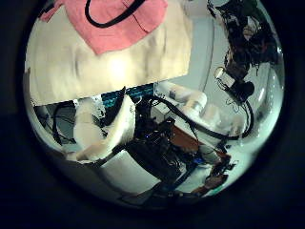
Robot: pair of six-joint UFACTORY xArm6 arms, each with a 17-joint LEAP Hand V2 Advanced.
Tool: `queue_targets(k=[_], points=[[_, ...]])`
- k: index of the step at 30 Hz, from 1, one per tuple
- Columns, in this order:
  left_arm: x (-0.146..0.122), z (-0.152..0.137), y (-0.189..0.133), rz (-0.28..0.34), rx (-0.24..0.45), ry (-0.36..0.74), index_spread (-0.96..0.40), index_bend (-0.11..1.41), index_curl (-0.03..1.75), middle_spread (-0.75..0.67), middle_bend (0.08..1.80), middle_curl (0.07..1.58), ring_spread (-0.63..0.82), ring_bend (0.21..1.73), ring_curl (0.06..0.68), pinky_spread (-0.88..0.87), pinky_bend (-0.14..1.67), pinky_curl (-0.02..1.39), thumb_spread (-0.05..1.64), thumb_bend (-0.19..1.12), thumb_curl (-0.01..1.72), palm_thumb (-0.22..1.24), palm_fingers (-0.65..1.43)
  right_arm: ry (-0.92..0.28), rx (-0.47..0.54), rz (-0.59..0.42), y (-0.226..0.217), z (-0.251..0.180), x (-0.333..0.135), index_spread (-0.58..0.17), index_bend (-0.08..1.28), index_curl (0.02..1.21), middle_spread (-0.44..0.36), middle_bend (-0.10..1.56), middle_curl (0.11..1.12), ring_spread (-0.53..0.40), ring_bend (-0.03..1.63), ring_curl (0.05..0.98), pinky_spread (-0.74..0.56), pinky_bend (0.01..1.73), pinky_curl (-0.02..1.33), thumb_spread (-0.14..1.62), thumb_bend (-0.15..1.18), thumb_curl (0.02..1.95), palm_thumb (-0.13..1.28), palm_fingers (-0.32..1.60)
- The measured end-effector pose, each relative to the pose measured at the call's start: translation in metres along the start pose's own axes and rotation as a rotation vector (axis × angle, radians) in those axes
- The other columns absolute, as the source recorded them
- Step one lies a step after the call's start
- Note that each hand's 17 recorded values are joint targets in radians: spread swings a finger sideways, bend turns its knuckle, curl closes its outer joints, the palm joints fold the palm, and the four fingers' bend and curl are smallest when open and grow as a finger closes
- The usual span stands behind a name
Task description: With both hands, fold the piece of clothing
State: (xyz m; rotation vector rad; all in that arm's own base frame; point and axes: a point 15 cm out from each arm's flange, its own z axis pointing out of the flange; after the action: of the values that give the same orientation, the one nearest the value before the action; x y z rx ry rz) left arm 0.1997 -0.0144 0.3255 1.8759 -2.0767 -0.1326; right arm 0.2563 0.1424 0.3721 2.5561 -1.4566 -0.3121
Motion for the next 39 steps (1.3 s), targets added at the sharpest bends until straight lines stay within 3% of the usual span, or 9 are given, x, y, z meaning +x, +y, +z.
queue_targets(k=[12, 17, 24, 27, 31, 39], points=[[0.005, -0.001, -0.003, 0.020, 0.005, -0.001, 0.03, 0.19, 0.39, 0.16, 0.17, 0.29, 0.39, 0.41, 0.215, 0.43, 0.20, 0.31, 1.18, -0.02, 0.32, 0.48, 0.15, -0.003, -0.005, 0.010, 0.000, 0.001, 0.003, -0.344, 0.19, 0.35, 0.025, 0.18, 0.30, 0.211, 0.19, 0.236, 0.31, 0.19, 0.30, 1.32, -0.01, 0.22, 0.42, 0.18], [0.005, 0.005, -0.006, 0.063, -0.004, -0.029, 0.03, 0.19, 0.39, 0.17, 0.18, 0.29, 0.40, 0.41, 0.214, 0.42, 0.20, 0.31, 1.18, -0.02, 0.32, 0.48, 0.16, -0.004, 0.005, 0.016, -0.003, 0.001, 0.005, -0.343, 0.19, 0.35, 0.020, 0.19, 0.30, 0.207, 0.20, 0.237, 0.31, 0.19, 0.30, 1.32, -0.01, 0.22, 0.42, 0.19], [-0.032, -0.002, -0.023, 0.087, 0.001, -0.128, 0.04, 0.18, 0.39, 0.16, 0.18, 0.29, 0.40, 0.41, 0.213, 0.42, 0.20, 0.31, 1.18, -0.02, 0.32, 0.48, 0.15, 0.017, 0.043, -0.047, -0.033, 0.016, -0.005, -0.360, 0.19, 0.36, 0.015, 0.19, 0.31, 0.178, 0.22, 0.246, 0.31, 0.18, 0.28, 1.32, 0.00, 0.23, 0.47, 0.24], [-0.053, -0.008, -0.031, 0.064, 0.039, -0.136, 0.04, 0.19, 0.39, 0.16, 0.18, 0.29, 0.40, 0.41, 0.213, 0.42, 0.20, 0.31, 1.18, -0.02, 0.32, 0.48, 0.16, 0.033, 0.020, -0.127, -0.052, 0.047, -0.017, -0.379, 0.19, 0.36, 0.005, 0.19, 0.31, 0.167, 0.22, 0.249, 0.30, 0.18, 0.28, 1.32, 0.00, 0.23, 0.50, 0.24], [-0.080, -0.013, -0.043, 0.042, 0.084, -0.142, 0.03, 0.19, 0.39, 0.15, 0.18, 0.29, 0.40, 0.41, 0.210, 0.42, 0.19, 0.31, 1.18, -0.02, 0.32, 0.47, 0.17, 0.033, -0.061, -0.159, -0.067, 0.096, -0.020, -0.380, 0.17, 0.35, -0.027, 0.20, 0.32, 0.155, 0.23, 0.252, 0.30, 0.19, 0.28, 1.32, -0.02, 0.23, 0.50, 0.24], [-0.102, -0.004, -0.054, 0.023, 0.060, -0.111, 0.03, 0.19, 0.40, 0.13, 0.18, 0.30, 0.39, 0.40, 0.209, 0.42, 0.19, 0.30, 1.18, -0.02, 0.31, 0.47, 0.17, 0.065, 0.002, -0.242, -0.133, 0.146, -0.050, -0.344, 0.16, 0.32, -0.007, 0.20, 0.33, 0.138, 0.25, 0.258, 0.28, 0.19, 0.28, 1.24, -0.02, 0.24, 0.48, 0.25]])
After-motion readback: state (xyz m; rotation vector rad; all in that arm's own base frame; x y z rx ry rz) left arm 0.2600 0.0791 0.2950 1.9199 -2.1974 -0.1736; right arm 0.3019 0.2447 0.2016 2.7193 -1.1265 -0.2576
